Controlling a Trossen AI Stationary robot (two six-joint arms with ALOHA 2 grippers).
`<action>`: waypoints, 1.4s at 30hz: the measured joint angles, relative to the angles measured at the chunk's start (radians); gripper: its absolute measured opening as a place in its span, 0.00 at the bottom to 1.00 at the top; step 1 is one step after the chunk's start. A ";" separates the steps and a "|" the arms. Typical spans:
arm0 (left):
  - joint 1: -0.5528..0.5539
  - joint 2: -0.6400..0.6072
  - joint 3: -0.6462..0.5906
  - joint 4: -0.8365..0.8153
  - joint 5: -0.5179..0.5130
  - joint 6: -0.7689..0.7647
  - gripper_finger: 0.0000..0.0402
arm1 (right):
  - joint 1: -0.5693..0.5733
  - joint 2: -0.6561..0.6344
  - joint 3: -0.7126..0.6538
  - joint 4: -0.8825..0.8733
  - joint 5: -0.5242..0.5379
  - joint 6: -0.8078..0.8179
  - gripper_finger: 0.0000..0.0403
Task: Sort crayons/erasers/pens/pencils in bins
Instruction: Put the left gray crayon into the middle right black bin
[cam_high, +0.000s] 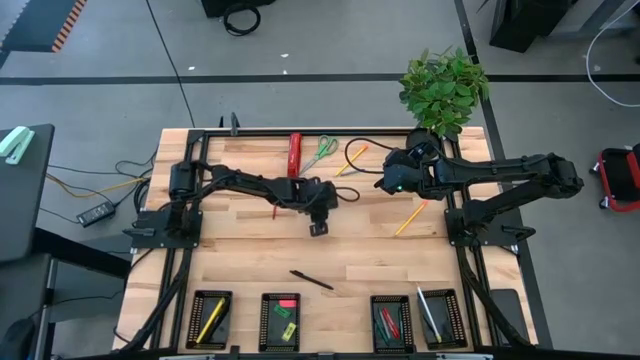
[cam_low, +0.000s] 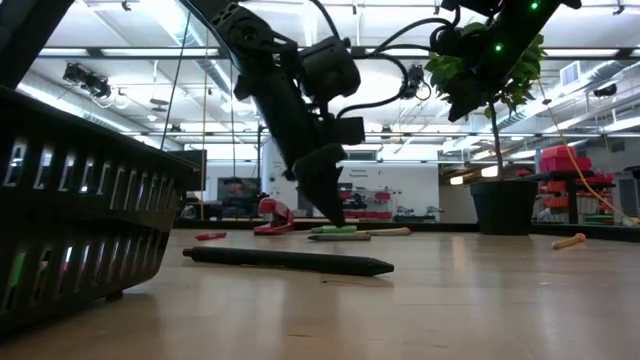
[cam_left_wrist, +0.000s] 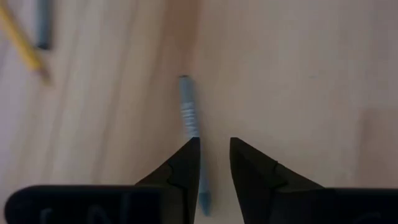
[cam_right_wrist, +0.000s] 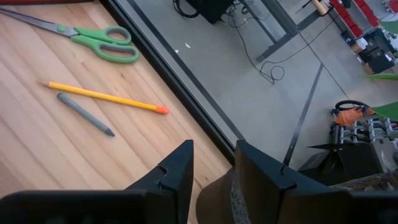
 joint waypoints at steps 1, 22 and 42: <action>0.004 0.000 0.000 -0.002 -0.002 -0.005 0.25 | 0.000 0.000 0.000 0.000 0.000 0.000 0.31; 0.057 0.067 0.005 -0.013 0.109 -0.086 0.24 | -0.003 0.000 0.000 -0.002 0.000 0.004 0.31; 0.028 0.085 0.001 0.121 0.097 -0.087 0.06 | -0.003 0.000 0.000 -0.005 0.001 0.022 0.31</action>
